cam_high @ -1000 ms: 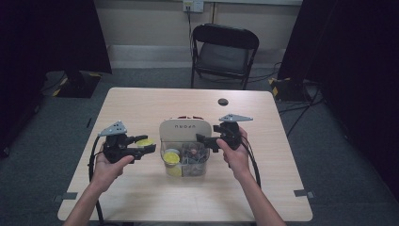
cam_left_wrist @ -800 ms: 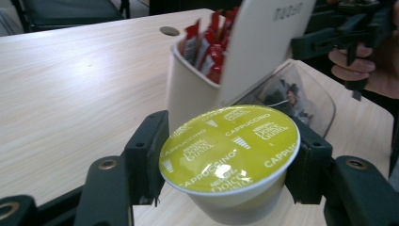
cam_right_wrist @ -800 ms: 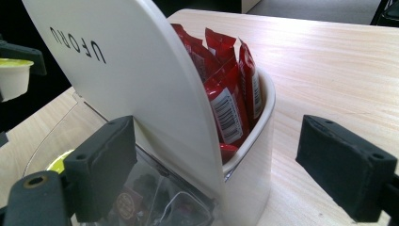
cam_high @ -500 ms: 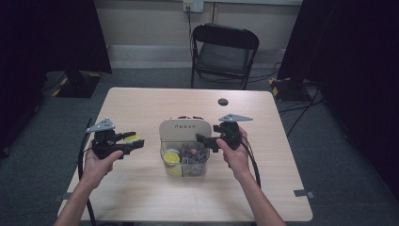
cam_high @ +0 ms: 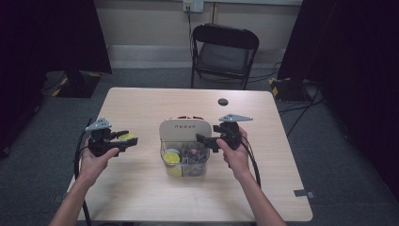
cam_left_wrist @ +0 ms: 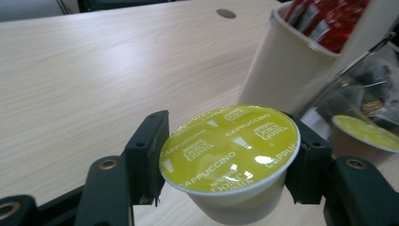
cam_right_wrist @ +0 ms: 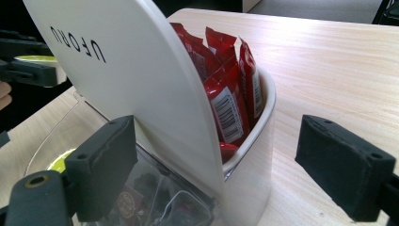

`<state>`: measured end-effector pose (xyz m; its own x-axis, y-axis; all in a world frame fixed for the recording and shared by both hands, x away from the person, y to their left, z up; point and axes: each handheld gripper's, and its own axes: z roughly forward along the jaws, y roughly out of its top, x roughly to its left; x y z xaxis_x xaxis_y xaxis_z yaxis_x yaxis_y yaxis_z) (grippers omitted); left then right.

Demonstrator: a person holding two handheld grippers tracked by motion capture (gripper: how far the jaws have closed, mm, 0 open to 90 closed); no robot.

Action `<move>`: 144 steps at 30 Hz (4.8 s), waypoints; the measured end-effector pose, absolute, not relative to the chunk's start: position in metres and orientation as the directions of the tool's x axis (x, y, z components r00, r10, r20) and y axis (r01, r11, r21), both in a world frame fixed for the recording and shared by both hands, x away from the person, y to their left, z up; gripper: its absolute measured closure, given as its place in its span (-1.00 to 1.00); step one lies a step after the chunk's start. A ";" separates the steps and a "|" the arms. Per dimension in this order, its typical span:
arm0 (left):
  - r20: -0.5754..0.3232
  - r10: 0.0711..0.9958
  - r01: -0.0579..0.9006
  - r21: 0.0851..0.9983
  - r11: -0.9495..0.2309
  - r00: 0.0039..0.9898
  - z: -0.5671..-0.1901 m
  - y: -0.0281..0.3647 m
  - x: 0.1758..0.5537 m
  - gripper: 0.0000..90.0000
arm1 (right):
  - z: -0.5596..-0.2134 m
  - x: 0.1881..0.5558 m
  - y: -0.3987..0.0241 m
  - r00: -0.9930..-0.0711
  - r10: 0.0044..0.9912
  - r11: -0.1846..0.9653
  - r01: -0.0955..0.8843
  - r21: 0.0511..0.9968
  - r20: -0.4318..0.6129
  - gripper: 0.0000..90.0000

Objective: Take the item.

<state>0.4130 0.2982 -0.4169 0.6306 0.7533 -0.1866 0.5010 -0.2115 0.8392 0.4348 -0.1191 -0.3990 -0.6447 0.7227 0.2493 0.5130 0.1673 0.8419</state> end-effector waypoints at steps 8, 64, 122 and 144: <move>-0.183 0.779 0.529 0.822 -0.213 0.600 -0.428 0.306 0.420 -0.10 | -0.401 0.435 -0.118 -0.645 0.721 0.171 0.517 0.839 0.251 -0.73; -0.259 0.810 0.676 0.705 -0.214 0.527 -0.492 0.307 0.452 -0.55 | -0.403 0.434 -0.115 -0.650 0.720 0.185 0.516 0.836 0.242 -0.70; -0.001 0.803 0.537 0.744 -0.398 0.596 -0.502 0.284 0.368 -0.59 | -0.381 0.433 -0.117 -0.677 0.691 0.144 0.475 0.868 0.255 -0.40; -0.003 0.808 0.546 0.739 -0.395 0.589 -0.502 0.284 0.368 -0.65 | -0.370 0.419 -0.115 -0.730 0.629 0.149 0.450 0.881 0.267 -0.02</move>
